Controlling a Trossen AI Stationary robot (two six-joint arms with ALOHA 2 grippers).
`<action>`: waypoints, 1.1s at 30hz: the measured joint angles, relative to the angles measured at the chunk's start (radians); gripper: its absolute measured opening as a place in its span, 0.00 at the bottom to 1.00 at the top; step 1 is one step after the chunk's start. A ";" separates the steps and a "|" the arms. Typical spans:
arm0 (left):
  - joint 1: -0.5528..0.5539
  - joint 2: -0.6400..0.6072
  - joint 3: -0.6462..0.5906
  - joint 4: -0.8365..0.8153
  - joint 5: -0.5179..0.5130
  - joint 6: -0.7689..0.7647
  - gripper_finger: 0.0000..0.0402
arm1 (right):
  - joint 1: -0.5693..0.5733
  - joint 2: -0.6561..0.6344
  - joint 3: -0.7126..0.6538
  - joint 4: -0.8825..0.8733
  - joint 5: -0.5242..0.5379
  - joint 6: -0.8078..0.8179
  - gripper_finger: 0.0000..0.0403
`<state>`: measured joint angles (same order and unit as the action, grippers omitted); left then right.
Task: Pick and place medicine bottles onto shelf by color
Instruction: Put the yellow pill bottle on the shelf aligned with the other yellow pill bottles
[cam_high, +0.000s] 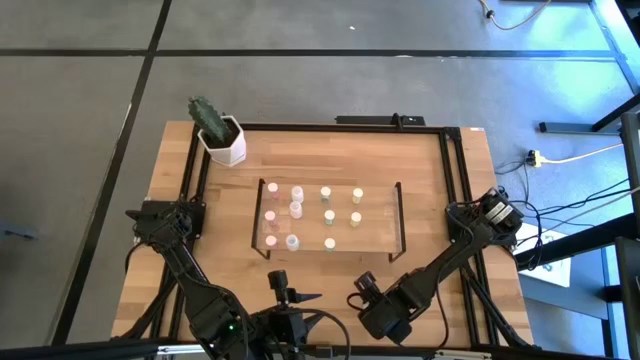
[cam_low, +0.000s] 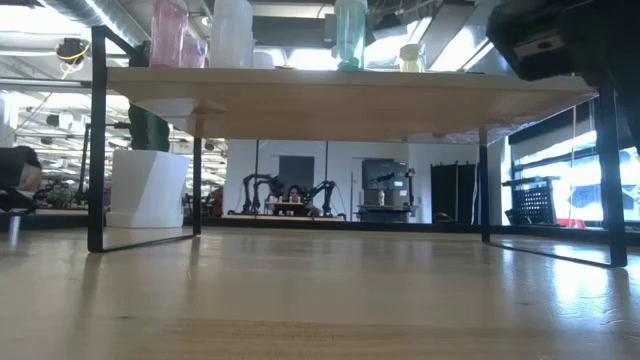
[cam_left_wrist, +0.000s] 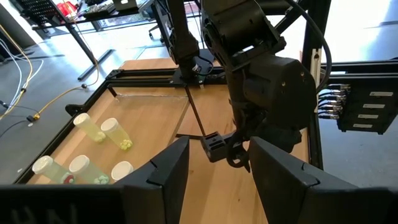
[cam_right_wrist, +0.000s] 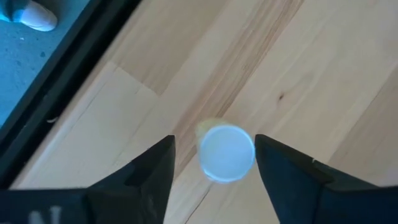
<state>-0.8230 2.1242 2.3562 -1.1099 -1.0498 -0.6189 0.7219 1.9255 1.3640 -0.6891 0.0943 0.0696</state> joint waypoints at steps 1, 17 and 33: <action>0.000 0.000 0.000 0.000 0.000 0.000 0.40 | 0.000 0.000 0.000 0.000 0.003 0.000 0.53; 0.000 0.000 0.000 0.000 0.000 0.000 0.40 | 0.000 0.000 0.000 0.007 0.002 0.060 0.28; 0.000 0.000 0.000 -0.001 0.000 0.000 0.40 | 0.000 -0.001 0.009 0.008 0.017 0.141 0.29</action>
<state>-0.8234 2.1242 2.3562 -1.1106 -1.0496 -0.6189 0.7219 1.9247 1.3735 -0.6816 0.1109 0.2104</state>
